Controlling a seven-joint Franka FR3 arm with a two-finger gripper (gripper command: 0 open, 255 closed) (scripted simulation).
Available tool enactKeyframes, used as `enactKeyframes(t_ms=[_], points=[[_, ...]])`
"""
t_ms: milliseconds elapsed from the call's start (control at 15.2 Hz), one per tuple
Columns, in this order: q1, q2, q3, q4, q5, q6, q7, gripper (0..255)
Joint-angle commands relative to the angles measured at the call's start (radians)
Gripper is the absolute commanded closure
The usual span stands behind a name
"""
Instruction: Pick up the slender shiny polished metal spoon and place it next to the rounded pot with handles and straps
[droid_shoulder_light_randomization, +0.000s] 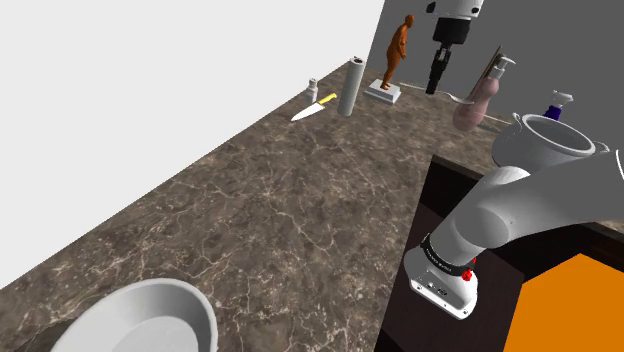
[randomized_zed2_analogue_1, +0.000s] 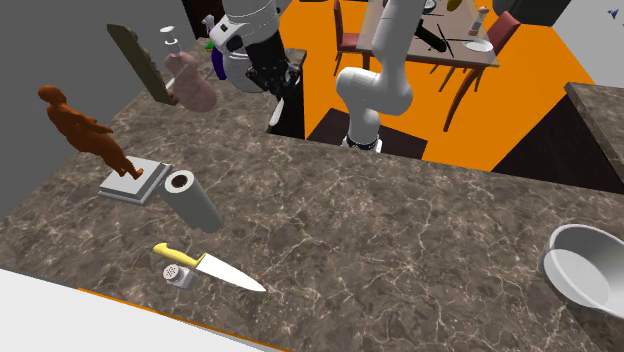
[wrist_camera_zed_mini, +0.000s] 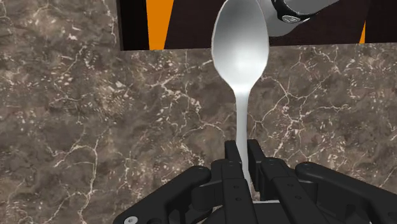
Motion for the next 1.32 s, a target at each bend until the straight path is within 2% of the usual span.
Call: enactKeyframes(t_ms=[0,594,1056,1122,1254], points=[[-0.017,-0.012,-0.036,0.001,-0.033,-0.010,-0.049,255],[-0.082,-0.039,-0.203,0.034,-0.176,-0.035,-0.265,255],[-0.108,0.002,-0.355,0.116,-0.268,-0.030,-0.449,255],[-0.109,0.020,-0.395,0.142,-0.284,-0.025,-0.493,255],[-0.112,0.012,-0.400,0.111,-0.290,-0.001,-0.488,255]])
